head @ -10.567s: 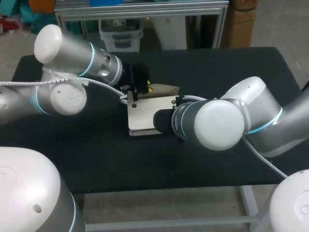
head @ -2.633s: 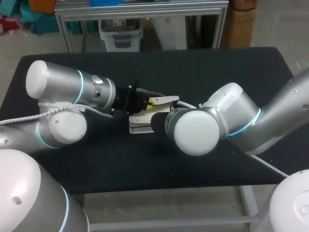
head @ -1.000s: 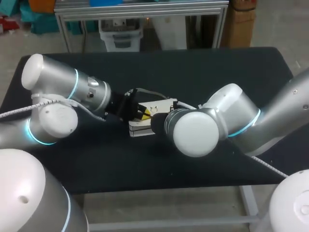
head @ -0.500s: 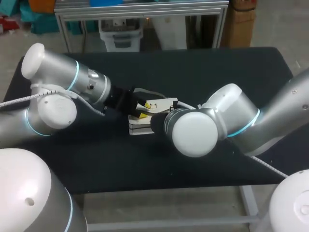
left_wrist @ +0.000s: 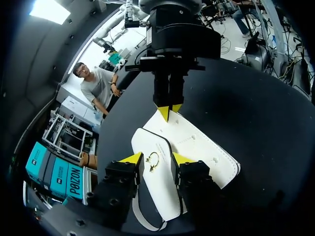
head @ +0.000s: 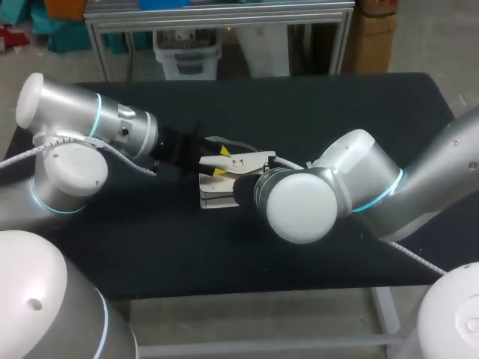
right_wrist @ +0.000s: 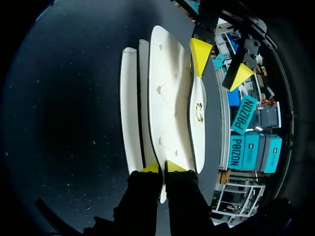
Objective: Pick up the bag, open it, inspect its contents, close it, and place it on the opposite side
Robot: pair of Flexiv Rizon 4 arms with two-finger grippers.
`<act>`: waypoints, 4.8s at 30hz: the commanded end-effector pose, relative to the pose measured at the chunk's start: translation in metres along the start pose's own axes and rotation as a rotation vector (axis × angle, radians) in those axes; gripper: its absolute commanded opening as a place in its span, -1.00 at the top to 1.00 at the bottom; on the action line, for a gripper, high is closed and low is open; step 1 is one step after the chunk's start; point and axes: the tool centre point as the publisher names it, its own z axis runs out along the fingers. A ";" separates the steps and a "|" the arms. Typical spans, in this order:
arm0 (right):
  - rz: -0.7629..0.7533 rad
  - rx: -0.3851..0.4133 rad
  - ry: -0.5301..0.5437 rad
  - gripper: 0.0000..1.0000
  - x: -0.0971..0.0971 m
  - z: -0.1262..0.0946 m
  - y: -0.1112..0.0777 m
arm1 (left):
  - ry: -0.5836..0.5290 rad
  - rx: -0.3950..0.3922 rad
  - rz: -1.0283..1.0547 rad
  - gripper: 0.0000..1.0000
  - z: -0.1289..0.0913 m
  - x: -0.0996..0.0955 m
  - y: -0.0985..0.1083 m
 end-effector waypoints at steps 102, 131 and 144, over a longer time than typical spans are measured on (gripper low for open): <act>1.288 0.019 0.754 -1.00 -0.058 -0.073 -0.071 | -0.238 -0.802 -2.271 -1.00 -0.057 -0.010 0.013; 1.587 0.118 0.939 -1.00 -0.040 -0.068 -0.061 | 0.008 -0.561 -2.631 -1.00 -0.052 0.015 0.034; 1.755 0.148 1.075 -1.00 -0.037 -0.049 -0.053 | -0.022 -0.421 -2.657 -1.00 -0.041 0.030 0.021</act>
